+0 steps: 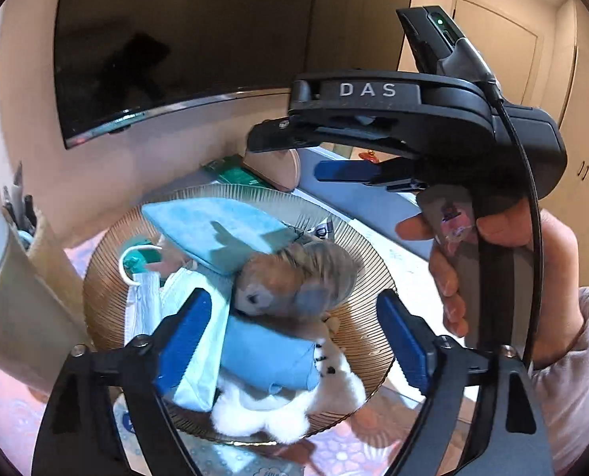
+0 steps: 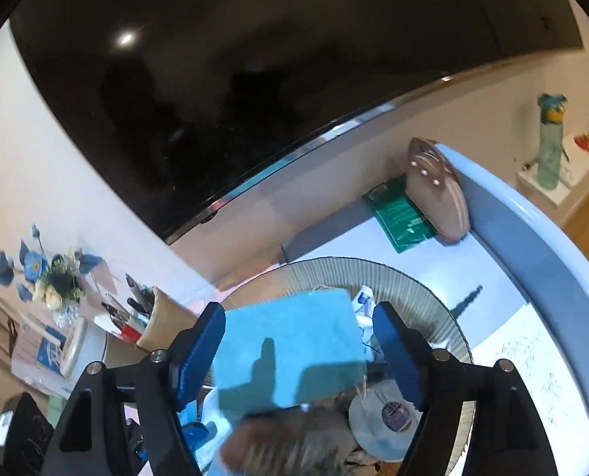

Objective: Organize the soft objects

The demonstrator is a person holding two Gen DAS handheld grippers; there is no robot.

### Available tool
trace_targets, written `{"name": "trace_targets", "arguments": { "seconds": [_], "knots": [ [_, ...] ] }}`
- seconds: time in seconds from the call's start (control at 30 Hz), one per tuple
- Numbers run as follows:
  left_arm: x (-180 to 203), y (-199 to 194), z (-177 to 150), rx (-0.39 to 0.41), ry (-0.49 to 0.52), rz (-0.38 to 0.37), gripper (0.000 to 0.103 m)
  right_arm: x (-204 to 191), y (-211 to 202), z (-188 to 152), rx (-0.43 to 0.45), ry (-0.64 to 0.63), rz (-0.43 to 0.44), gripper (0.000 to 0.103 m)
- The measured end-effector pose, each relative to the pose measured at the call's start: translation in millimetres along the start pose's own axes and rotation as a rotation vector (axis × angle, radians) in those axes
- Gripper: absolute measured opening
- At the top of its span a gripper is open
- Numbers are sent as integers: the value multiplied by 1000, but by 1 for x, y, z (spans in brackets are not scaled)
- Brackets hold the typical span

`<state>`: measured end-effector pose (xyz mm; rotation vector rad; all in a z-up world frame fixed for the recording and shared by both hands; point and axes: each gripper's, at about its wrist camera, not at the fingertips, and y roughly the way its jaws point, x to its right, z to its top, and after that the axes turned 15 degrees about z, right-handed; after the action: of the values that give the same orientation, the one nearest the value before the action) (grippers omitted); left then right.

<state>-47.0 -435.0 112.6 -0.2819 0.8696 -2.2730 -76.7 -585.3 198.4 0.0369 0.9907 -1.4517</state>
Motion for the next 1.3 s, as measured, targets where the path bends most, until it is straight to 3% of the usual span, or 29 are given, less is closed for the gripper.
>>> {"name": "trace_targets", "arguments": {
  "seconds": [0.37, 0.67, 0.83, 1.07, 1.1, 1.17, 1.3],
  "knots": [
    [-12, -15, -3, -14, -6, 18, 88, -12, -21, -16, 17, 31, 0, 77],
    [-31, -40, -18, -30, -28, 77, 88, -41, -39, -40, 30, 22, -19, 77],
    [-54, -50, -40, -75, -55, 121, 89, -60, -45, -67, 11, -2, -50, 87],
    [-97, -64, -84, -143, -111, 214, 89, -84, -50, -111, -13, -27, -108, 88],
    [-106, -66, -92, -155, -129, 233, 89, -90, -49, -119, -18, -32, -115, 90],
    [-124, -71, -105, -173, -167, 274, 89, -100, -47, -133, -26, -35, -139, 103],
    [-167, -89, -135, -197, -245, 374, 89, -123, -38, -166, -45, -46, -165, 103]
  ]
}}
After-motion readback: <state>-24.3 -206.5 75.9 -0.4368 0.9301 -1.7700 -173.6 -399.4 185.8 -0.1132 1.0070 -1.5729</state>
